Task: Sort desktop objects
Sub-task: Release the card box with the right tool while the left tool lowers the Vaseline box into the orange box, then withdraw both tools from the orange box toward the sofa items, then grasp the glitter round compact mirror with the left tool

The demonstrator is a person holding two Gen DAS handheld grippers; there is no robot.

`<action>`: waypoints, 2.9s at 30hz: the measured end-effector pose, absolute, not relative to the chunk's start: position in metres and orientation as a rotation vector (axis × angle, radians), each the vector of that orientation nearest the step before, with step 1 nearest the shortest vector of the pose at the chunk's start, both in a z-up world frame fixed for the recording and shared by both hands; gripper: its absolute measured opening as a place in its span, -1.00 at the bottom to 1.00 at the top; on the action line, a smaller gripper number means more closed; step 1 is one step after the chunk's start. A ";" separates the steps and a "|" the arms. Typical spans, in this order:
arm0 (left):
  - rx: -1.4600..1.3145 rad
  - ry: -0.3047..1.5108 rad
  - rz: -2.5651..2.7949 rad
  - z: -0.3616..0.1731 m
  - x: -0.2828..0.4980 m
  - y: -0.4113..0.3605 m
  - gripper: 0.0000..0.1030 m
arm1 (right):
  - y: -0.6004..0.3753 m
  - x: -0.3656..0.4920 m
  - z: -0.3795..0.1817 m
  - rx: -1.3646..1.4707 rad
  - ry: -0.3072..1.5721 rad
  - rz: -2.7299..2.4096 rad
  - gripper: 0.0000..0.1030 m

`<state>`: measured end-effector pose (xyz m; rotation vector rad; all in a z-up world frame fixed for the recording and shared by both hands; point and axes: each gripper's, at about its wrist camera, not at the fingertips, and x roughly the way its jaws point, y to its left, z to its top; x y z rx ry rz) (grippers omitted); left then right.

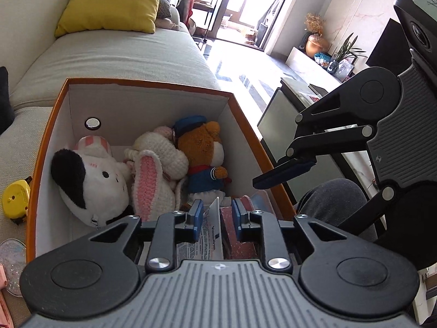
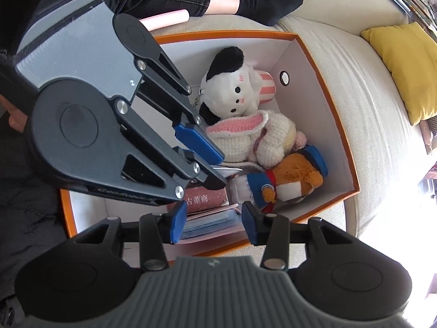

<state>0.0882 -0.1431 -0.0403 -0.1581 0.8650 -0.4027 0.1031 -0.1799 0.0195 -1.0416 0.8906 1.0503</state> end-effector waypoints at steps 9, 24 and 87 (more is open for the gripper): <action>-0.164 0.821 -0.415 -0.021 0.079 -0.142 0.07 | -0.183 0.093 0.032 -1.070 0.859 1.005 0.02; -0.110 0.707 -0.405 0.027 0.043 -0.115 0.11 | -0.168 0.076 0.054 -0.985 0.767 0.890 0.03; 0.199 1.088 -0.263 -0.080 0.074 0.014 -0.18 | 0.055 0.144 -0.041 -0.919 1.096 1.010 -0.22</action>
